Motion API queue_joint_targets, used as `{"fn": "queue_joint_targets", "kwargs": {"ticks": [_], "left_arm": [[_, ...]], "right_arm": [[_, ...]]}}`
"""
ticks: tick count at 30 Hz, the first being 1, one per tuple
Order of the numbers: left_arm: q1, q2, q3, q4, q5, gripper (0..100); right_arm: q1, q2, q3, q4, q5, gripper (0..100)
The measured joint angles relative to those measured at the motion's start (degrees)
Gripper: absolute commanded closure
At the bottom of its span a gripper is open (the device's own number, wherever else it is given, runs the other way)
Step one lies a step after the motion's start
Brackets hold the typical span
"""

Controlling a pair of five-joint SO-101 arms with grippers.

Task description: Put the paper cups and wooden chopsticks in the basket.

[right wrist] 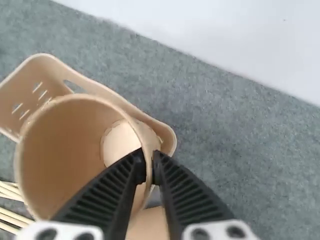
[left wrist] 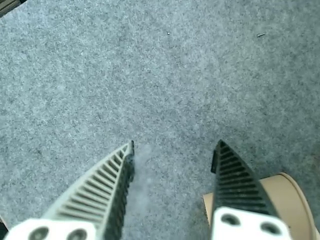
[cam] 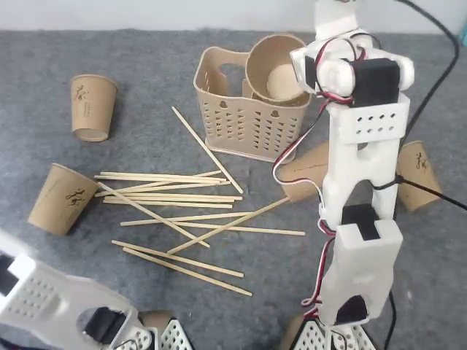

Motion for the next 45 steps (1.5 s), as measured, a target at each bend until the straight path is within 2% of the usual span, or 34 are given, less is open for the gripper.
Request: {"fn": "queue_joint_targets", "kwargs": {"ticks": [3,5,10,16,19,24,30,34,37,41,45], "left_arm": [[0.0,0.0,0.0,0.0,0.0,76],[0.3,0.0,0.0,0.0,-0.3,76],[0.6,0.0,0.0,0.4,-1.8,76],[2.7,0.0,0.0,-0.5,-1.9,76],[6.4,0.0,0.0,-2.6,-1.2,76],[14.1,0.0,-0.4,-4.0,0.5,76],[24.7,0.0,-1.3,-5.0,6.9,76],[29.9,0.8,-1.3,-10.9,10.5,76],[32.1,4.0,-1.5,-17.2,13.9,76],[35.2,9.9,-1.6,-26.0,12.5,76],[37.2,17.0,-3.0,-31.6,10.3,76]], "right_arm": [[0.0,0.0,0.0,0.0,-1.9,73.3],[0.1,0.0,0.0,0.0,-2.5,72.5],[0.3,-1.0,0.0,0.0,-2.8,78.0],[0.0,-13.4,4.4,0.0,-3.0,93.4],[0.1,-22.2,13.3,0.0,-3.0,97.6],[0.1,-37.4,33.5,0.0,-3.0,97.8],[0.0,-50.3,55.4,0.0,1.8,98.0],[0.4,-56.3,70.9,-0.8,6.7,98.2],[2.9,-61.2,83.6,-5.5,7.8,98.2],[4.7,-69.1,98.6,-12.3,8.3,98.2],[4.8,-76.6,109.0,-14.9,9.1,98.2]]}}
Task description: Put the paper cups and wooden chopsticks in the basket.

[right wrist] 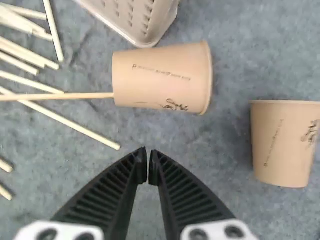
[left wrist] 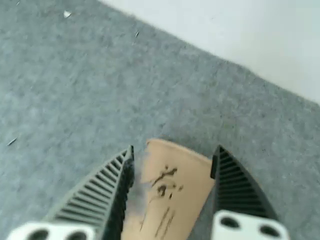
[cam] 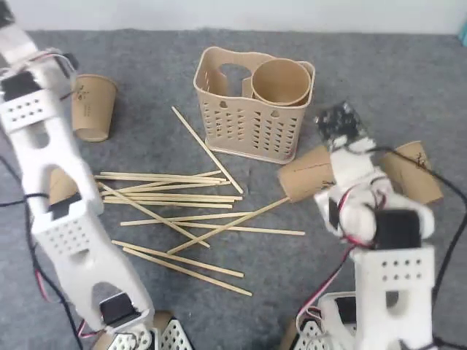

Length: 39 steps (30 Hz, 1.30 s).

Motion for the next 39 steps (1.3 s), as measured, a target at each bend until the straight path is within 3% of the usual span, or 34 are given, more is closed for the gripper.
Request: {"fn": "queue_joint_targets", "kwargs": {"ticks": [9,13,16,21,30,39], "left_arm": [[2.2,19.3,-19.1,-5.0,-1.0,76],[2.8,27.9,-27.0,-4.7,-6.2,78],[3.5,32.7,-31.4,-2.5,-10.1,85],[4.7,34.5,-39.0,6.4,-13.1,98],[6.7,34.6,-49.1,33.9,-13.8,99],[7.5,30.2,-45.4,36.4,-13.9,99]], "right_arm": [[0.1,-8.3,8.4,-1.7,1.8,98.0],[0.1,-8.5,8.4,-1.7,1.8,97.9],[0.1,-8.5,8.4,-1.7,1.8,97.9],[-2.1,-8.5,8.4,-1.7,1.8,97.9],[-2.5,-8.7,8.4,-1.8,1.8,97.9],[-2.5,-8.7,8.4,-2.5,1.8,97.9]]}}
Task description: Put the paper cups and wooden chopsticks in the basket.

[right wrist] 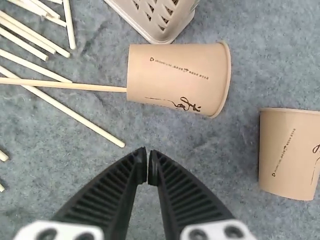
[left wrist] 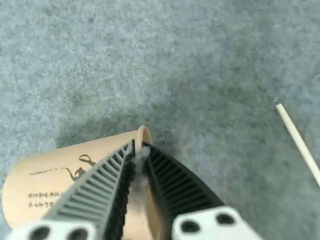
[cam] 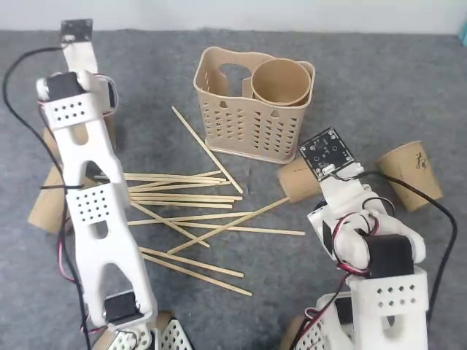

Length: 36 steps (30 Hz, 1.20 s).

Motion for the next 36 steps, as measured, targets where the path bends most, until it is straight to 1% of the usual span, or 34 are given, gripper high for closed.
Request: {"fn": "queue_joint_targets", "kwargs": {"ticks": [5,7,15,21,25,29,34,36], "left_arm": [[0.0,-4.3,4.2,0.3,0.0,99],[0.0,-6.4,6.3,0.3,1.1,99],[-0.2,-18.3,16.7,0.3,3.1,99],[-0.2,-30.9,22.5,0.3,12.3,99],[-0.2,-38.1,25.6,0.3,19.8,99],[-0.1,-43.3,25.9,0.3,26.8,99],[2.5,-49.1,25.9,0.3,32.7,99],[4.4,-51.6,25.9,0.3,34.3,99]], "right_arm": [[0.0,0.0,0.0,0.0,0.0,97.9],[0.0,0.0,0.0,0.0,0.0,97.9],[0.0,0.0,0.1,-1.1,0.0,98.0],[0.1,0.0,1.3,-1.6,0.0,98.0],[0.1,0.0,5.1,-4.7,0.0,98.2],[0.1,0.0,10.9,-9.5,0.0,98.2],[0.4,0.0,19.3,-15.2,0.0,98.2],[2.7,0.0,20.6,-16.9,0.0,98.2]]}}
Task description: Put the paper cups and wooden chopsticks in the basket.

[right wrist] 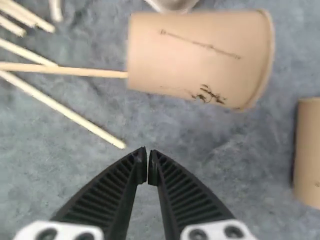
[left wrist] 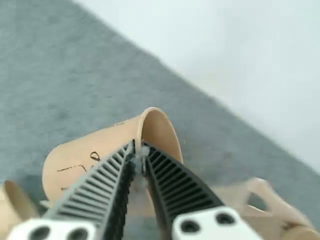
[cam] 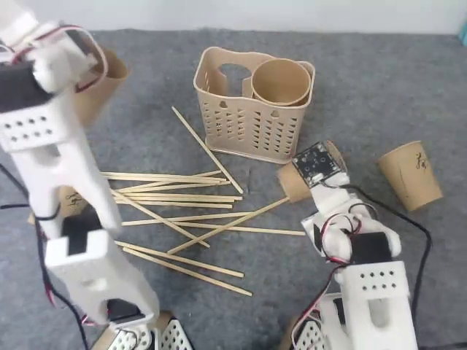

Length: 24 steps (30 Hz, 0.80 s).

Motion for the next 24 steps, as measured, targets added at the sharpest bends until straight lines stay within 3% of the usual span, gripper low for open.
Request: {"fn": "queue_joint_targets", "kwargs": {"ticks": [10,18,22,24], "left_arm": [[14.2,-11.3,-0.1,0.0,7.3,99],[24.6,-11.6,-0.1,-7.5,15.0,98],[26.5,-11.6,0.1,-8.4,15.2,89],[26.3,-11.9,1.2,-7.6,11.4,83]], "right_arm": [[21.8,0.0,0.8,-4.6,-4.8,98.3],[22.8,0.0,7.1,-10.1,-5.2,98.3],[22.8,0.0,7.8,-10.8,-5.2,98.3],[22.8,0.0,7.8,-11.0,-5.2,98.3]]}}
